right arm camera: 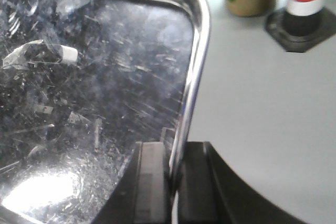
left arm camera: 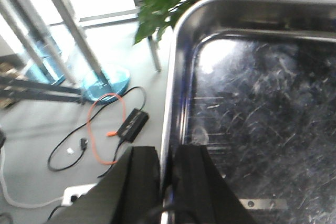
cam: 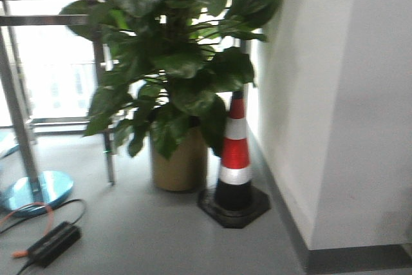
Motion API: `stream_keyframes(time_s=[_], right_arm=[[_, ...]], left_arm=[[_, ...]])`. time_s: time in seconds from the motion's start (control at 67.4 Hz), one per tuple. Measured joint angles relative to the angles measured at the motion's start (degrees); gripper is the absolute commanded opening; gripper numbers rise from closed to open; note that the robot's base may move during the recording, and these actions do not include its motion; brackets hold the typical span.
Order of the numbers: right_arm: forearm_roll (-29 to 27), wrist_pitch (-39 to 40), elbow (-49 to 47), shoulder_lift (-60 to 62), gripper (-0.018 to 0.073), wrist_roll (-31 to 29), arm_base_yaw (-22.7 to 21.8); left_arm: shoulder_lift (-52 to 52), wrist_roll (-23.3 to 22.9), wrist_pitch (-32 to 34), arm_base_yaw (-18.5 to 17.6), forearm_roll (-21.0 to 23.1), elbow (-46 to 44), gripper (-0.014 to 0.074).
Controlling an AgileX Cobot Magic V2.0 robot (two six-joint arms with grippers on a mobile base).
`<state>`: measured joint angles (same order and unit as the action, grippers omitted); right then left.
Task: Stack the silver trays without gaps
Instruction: 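Keep holding the tray while driving to the other shelf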
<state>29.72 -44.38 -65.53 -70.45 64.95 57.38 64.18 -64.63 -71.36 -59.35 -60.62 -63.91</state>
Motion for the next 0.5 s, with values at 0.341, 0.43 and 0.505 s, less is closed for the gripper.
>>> stream_keyframes(time_s=[0.341, 0.43, 0.505], right_arm=[[0.00, 0.09, 0.00, 0.00, -0.0022, 0.00, 0.00], [0.00, 0.09, 0.00, 0.00, -0.0022, 0.00, 0.00], [0.00, 0.09, 0.00, 0.00, -0.0022, 0.00, 0.00]], left_arm=[[0.00, 0.00, 0.00, 0.00, 0.00, 0.00, -0.0016], [0.00, 0.00, 0.00, 0.00, 0.00, 0.00, -0.0016], [0.00, 0.00, 0.00, 0.00, 0.00, 0.00, -0.0016]])
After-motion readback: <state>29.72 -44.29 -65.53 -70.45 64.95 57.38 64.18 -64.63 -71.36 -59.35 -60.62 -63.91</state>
